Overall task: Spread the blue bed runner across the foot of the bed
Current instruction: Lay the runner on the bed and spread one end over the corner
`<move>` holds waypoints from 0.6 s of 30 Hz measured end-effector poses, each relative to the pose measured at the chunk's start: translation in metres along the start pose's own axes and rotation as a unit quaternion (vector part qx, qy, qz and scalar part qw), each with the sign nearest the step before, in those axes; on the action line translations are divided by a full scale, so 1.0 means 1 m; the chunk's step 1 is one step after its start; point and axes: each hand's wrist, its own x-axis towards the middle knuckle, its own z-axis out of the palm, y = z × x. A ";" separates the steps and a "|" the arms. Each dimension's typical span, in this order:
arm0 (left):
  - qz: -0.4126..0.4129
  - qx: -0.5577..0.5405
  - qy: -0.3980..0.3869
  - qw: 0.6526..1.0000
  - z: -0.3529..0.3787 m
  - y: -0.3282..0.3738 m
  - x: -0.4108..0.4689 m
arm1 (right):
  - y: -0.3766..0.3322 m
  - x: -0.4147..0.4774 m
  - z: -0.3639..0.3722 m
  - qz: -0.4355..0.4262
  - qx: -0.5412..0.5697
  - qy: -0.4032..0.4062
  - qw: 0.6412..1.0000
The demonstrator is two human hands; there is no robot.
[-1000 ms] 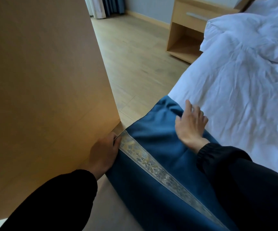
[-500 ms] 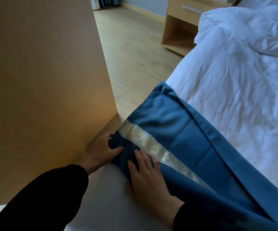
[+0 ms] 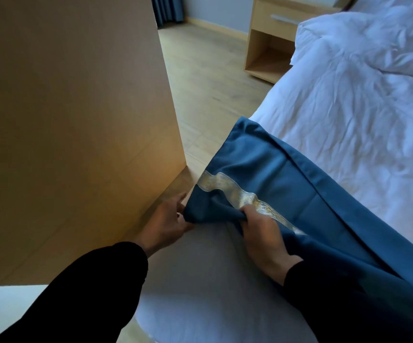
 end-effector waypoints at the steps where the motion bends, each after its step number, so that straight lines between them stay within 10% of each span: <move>1: 0.001 -0.011 0.012 1.000 -0.001 -0.001 -0.002 | -0.003 0.002 -0.002 -0.016 -0.010 0.011 1.000; 10: -0.030 -0.125 0.065 0.990 -0.053 -0.008 0.007 | -0.046 0.006 0.007 -0.041 -0.017 -0.142 0.989; 18: 0.016 -0.137 0.043 0.989 -0.083 -0.020 0.013 | -0.068 0.021 0.001 -0.051 -0.044 -0.089 0.994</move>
